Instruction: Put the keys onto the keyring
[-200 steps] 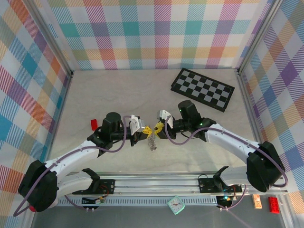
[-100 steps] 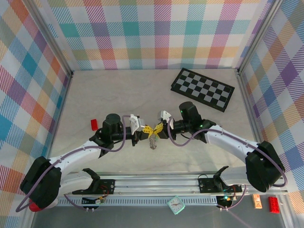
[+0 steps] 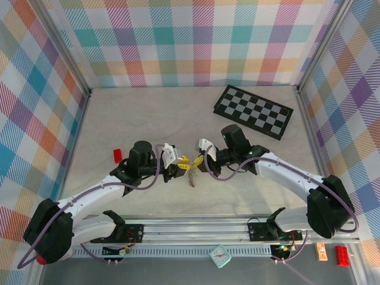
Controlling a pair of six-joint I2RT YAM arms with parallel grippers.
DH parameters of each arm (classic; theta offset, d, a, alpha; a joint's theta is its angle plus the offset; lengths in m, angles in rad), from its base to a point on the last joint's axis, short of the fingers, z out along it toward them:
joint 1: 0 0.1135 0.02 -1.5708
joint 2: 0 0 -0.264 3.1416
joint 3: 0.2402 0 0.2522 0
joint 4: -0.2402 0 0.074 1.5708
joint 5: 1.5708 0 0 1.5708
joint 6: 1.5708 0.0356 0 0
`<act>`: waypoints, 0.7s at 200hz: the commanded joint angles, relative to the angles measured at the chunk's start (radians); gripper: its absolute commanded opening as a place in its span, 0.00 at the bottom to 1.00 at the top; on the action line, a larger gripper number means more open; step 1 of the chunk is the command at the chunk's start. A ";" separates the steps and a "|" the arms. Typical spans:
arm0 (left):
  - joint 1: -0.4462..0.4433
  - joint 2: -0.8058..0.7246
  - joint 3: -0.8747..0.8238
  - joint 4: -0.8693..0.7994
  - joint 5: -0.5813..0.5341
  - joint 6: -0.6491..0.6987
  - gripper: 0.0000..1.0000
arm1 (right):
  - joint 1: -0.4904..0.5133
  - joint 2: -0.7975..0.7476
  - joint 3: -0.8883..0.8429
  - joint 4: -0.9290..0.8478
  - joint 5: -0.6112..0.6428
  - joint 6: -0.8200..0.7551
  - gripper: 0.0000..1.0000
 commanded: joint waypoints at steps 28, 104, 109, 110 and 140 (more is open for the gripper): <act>-0.008 0.025 0.083 -0.143 0.012 0.124 0.24 | 0.035 0.039 0.139 -0.233 0.049 -0.148 0.00; -0.008 0.055 0.132 -0.196 0.040 0.169 0.09 | 0.096 0.063 0.236 -0.348 0.108 -0.198 0.00; -0.008 0.056 0.132 -0.198 0.042 0.168 0.07 | 0.095 0.057 0.230 -0.334 0.106 -0.192 0.00; -0.008 0.055 0.132 -0.198 0.043 0.169 0.06 | 0.096 0.056 0.227 -0.331 0.106 -0.191 0.00; -0.008 0.050 0.120 -0.171 0.060 0.150 0.00 | 0.066 0.001 0.151 -0.210 0.061 -0.122 0.15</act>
